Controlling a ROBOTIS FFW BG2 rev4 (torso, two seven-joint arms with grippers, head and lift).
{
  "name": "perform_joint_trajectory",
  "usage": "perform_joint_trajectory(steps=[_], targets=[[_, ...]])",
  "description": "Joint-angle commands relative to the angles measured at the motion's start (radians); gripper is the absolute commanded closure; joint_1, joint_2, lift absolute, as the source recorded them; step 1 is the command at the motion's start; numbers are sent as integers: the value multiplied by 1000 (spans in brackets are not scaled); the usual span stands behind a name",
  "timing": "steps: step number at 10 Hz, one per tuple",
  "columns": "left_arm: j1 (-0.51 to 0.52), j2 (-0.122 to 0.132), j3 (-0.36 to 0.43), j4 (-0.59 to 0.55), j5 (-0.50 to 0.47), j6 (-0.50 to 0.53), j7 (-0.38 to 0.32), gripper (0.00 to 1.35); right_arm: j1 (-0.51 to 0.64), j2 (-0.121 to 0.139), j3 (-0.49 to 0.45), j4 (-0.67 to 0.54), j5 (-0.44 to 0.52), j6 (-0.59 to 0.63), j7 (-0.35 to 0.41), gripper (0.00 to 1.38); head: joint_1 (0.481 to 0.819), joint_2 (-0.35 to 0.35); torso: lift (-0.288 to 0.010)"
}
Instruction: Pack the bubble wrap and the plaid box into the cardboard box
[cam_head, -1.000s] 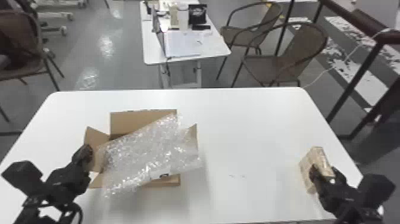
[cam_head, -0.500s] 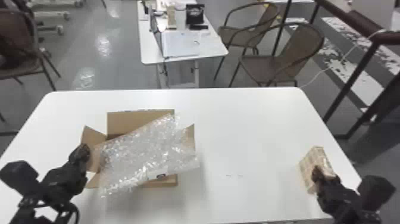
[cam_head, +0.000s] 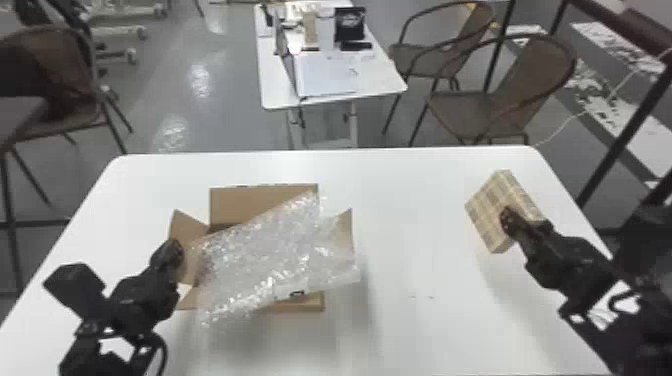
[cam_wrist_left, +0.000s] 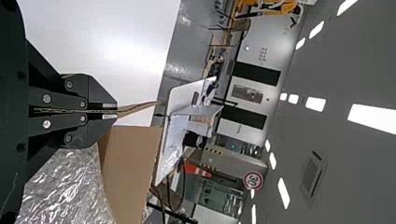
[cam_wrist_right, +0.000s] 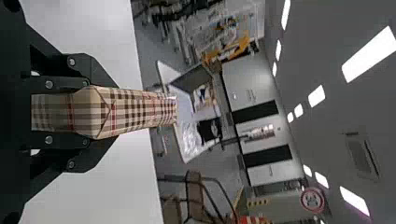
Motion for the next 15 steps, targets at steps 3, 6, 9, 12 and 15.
perform_joint_trajectory(steps=[3,6,9,12,15], targets=[[-13,-3,-8,2,-15,10,-2,1213,-222,-54,175,-1,-92,237,146,1187,695,175,-65],[-21,-3,-14,5,-22,16,-2,1213,-365,-83,346,160,-244,265,243,1187,695,299,-65],[-24,-3,-19,10,-28,20,-2,1213,-440,-87,447,325,-360,334,307,1187,695,350,-65],[-25,-3,-23,13,-34,20,-2,1213,-503,-78,476,460,-204,335,375,1148,695,350,-65],[-45,-3,-43,30,-38,22,-2,1213,-606,-38,530,731,-213,163,566,18,695,350,-65]])
